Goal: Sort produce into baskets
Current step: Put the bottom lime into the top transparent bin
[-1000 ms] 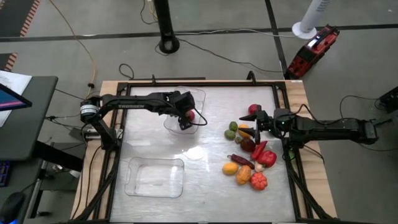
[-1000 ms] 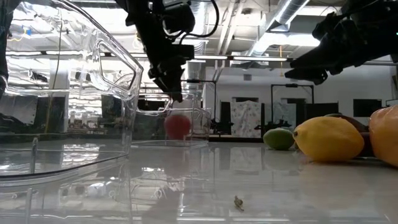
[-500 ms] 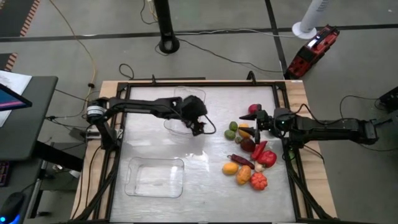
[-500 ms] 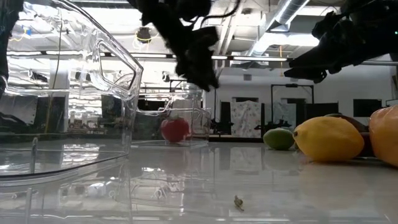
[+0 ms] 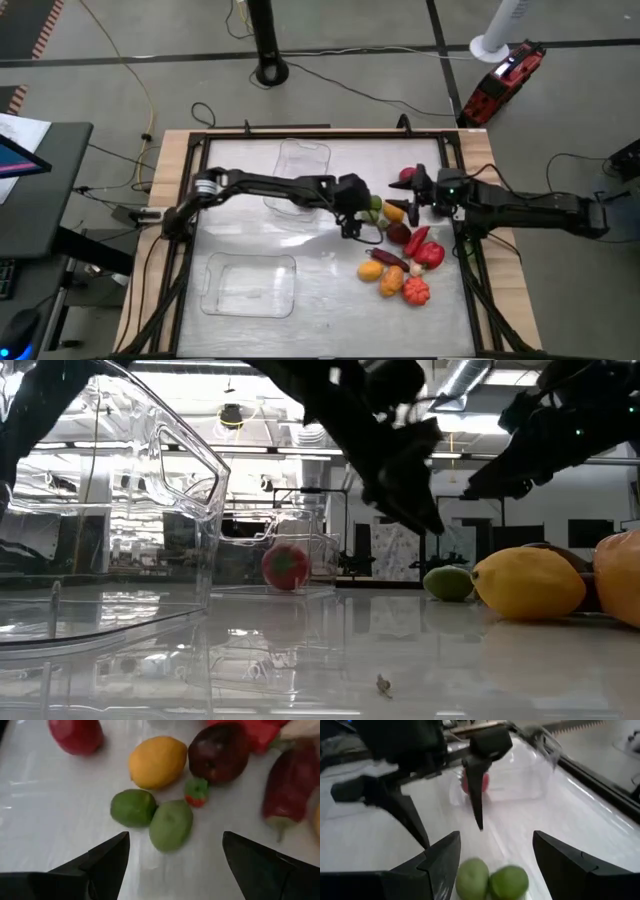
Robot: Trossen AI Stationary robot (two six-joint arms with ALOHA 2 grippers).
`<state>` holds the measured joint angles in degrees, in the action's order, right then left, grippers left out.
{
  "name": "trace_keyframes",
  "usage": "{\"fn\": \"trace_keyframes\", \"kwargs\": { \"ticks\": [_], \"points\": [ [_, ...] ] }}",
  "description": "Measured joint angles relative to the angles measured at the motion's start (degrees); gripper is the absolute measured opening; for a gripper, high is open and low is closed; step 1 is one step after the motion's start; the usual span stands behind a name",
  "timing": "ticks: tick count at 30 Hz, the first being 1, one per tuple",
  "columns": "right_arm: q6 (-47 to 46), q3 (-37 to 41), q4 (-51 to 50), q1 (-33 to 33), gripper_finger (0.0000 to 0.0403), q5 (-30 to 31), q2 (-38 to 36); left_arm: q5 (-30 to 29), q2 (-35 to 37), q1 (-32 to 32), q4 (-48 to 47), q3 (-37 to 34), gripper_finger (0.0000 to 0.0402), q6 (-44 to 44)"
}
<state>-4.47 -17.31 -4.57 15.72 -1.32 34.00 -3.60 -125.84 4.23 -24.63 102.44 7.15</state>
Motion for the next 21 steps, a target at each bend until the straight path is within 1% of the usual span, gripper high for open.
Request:
{"fn": "trace_keyframes", "kwargs": {
  "ticks": [3, 7, 9, 14, 19, 21],
  "points": [
    [-0.2, -0.2, -2.6, 0.6, 0.0276, 0.0, 0.1, 0.0, -3.4, 0.0, 0.4, 3.0, 0.0306, 1.4],
    [-0.4, -0.2, -2.9, 0.9, 0.0276, 0.1, 0.1, -0.1, -5.8, 0.2, 1.3, 3.7, 0.0306, 2.8],
    [-0.4, -0.2, -2.9, 0.9, 0.0276, 0.1, 0.1, -0.2, -5.8, 0.2, 2.0, 3.3, 0.0306, 3.3],
    [-1.4, -0.2, -3.1, 0.9, 0.0276, 0.1, 0.1, -0.2, -5.6, 0.3, 7.2, 0.6, 0.0304, 3.4],
    [-1.6, -0.2, -2.8, 0.8, 0.0276, 0.1, 0.1, -0.1, -5.7, 0.3, 12.3, -2.3, 0.0292, 4.5],
    [-1.7, -0.2, -2.8, 0.8, 0.0276, 0.1, 0.1, -0.3, -5.7, 0.4, 12.4, -2.6, 0.0288, 4.7]
  ]
}}
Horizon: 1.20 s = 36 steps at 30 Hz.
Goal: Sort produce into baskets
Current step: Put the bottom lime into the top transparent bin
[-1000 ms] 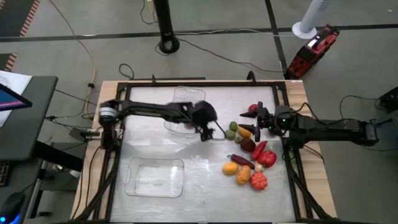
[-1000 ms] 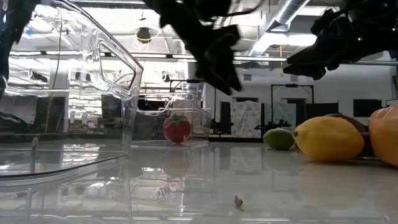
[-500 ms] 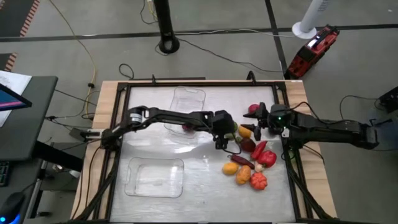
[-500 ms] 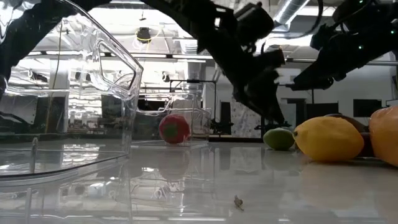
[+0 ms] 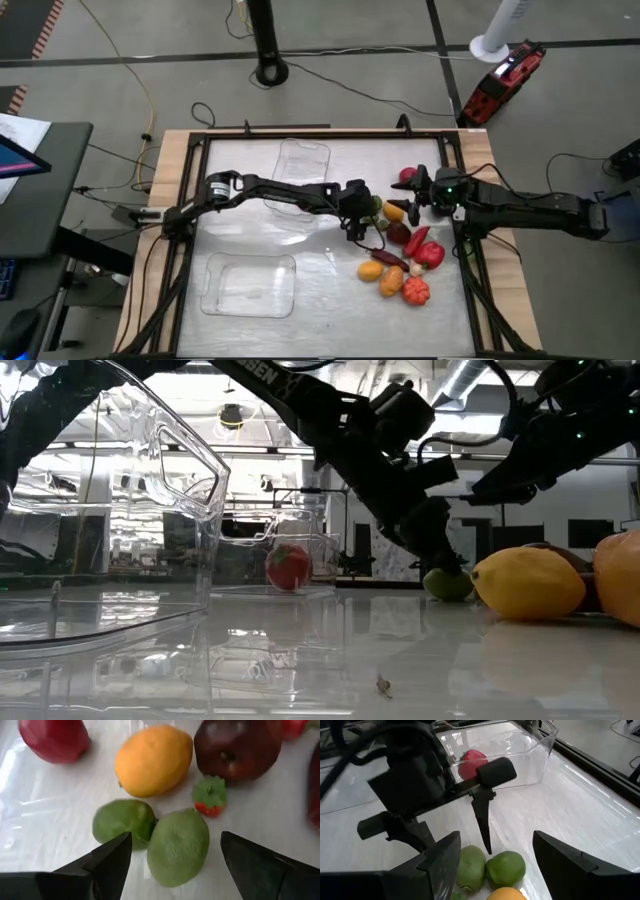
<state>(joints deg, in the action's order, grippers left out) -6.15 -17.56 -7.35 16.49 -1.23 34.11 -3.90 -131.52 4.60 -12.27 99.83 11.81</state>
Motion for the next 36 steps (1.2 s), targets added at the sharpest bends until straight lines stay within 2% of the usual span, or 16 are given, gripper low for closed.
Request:
{"fn": "trace_keyframes", "kwargs": {
  "ticks": [14, 27, 31, 36],
  "points": [
    [0.0, 0.0, 0.4, -0.1, 0.0276, 0.0, 0.0, -0.3, -4.6, 0.1, 2.6, 0.2, 0.0273, -0.5],
    [-0.1, 0.0, 0.7, -0.4, 0.0276, 0.0, 0.0, 2.8, -4.2, 0.1, 2.4, 0.1, 0.0181, -4.4],
    [0.1, 0.0, 0.6, -0.3, 0.0276, 1.7, -0.5, 3.9, -1.6, 0.1, -3.2, 0.0, 0.0173, -4.6],
    [0.7, 0.0, 0.5, -0.2, 0.0276, 4.5, -2.7, 1.2, 6.3, 0.2, -13.5, 0.0, 0.0172, -4.1]
  ]
}}
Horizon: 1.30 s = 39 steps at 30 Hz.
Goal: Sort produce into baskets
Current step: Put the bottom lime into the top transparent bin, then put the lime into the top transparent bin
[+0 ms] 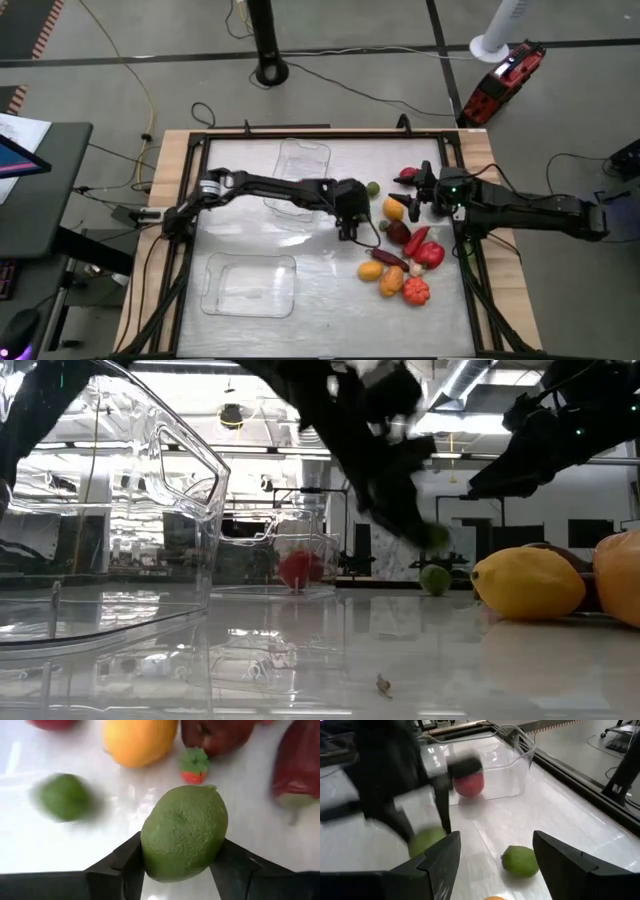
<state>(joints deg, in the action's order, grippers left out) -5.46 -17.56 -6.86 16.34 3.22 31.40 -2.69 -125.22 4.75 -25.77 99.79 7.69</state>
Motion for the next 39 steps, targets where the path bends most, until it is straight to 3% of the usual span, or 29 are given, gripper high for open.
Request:
{"fn": "trace_keyframes", "kwargs": {
  "ticks": [8, 17, 21, 26, 34, 39],
  "points": [
    [2.1, 0.0, 1.4, 0.2, 0.0276, 0.0, -0.5, -16.4, 13.6, 0.4, -12.4, -3.0, 0.017, -3.8],
    [4.0, 0.0, 6.9, 0.2, 0.0276, -1.7, 0.9, -23.8, 31.2, 3.4, -10.9, -25.7, 0.017, -19.8],
    [4.0, 0.0, 7.9, 0.2, 0.0276, -3.3, 3.7, -23.6, 35.7, 4.4, -10.6, -34.1, 0.0179, -26.1],
    [3.4, 0.0, 10.6, 0.2, 0.0276, -3.4, 7.8, -21.4, 36.7, 5.0, -10.6, -38.4, 0.0233, -28.0],
    [2.5, 0.0, 10.6, 0.2, 0.0276, -3.5, 9.9, -18.4, 35.9, 6.2, -0.8, -37.5, 0.0324, -20.3],
    [0.3, 0.0, 6.8, -0.6, 0.0276, -3.6, 7.0, -13.0, 32.5, 6.2, 7.6, -33.7, 0.0342, -15.3]
  ]
}}
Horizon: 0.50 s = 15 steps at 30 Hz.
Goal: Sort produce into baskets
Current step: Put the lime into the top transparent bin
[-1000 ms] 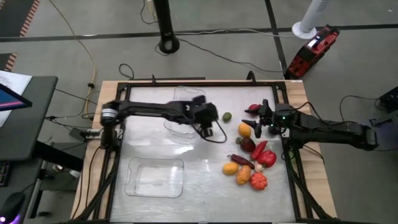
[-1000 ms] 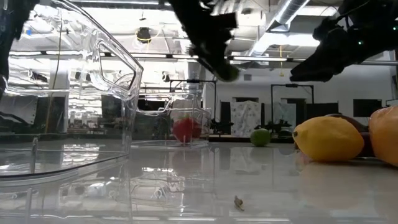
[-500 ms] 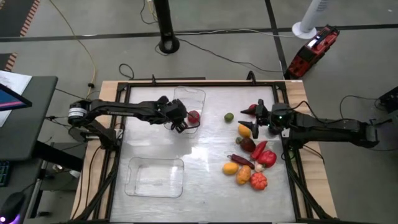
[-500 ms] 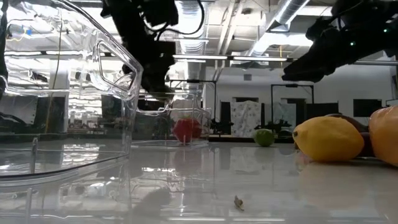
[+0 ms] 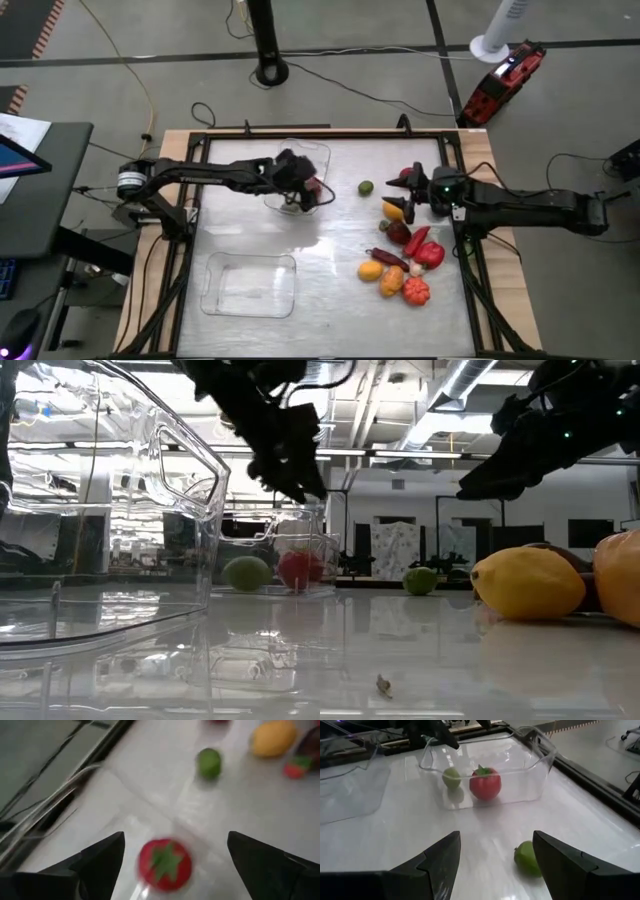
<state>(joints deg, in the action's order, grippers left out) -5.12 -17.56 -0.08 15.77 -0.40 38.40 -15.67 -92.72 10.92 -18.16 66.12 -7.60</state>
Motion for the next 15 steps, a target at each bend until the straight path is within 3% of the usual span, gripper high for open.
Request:
{"fn": "trace_keyframes", "kwargs": {
  "ticks": [7, 15],
  "points": [
    [-4.3, 0.0, -2.1, -3.5, 0.0276, 0.2, -0.1, 4.1, -14.1, 0.7, 1.6, 12.3, 0.0343, 5.9],
    [-8.9, 0.0, -6.2, -7.7, 0.0276, 4.1, -0.7, 8.6, -30.6, 1.9, -5.6, 31.8, 0.0343, 12.7]
  ]
}}
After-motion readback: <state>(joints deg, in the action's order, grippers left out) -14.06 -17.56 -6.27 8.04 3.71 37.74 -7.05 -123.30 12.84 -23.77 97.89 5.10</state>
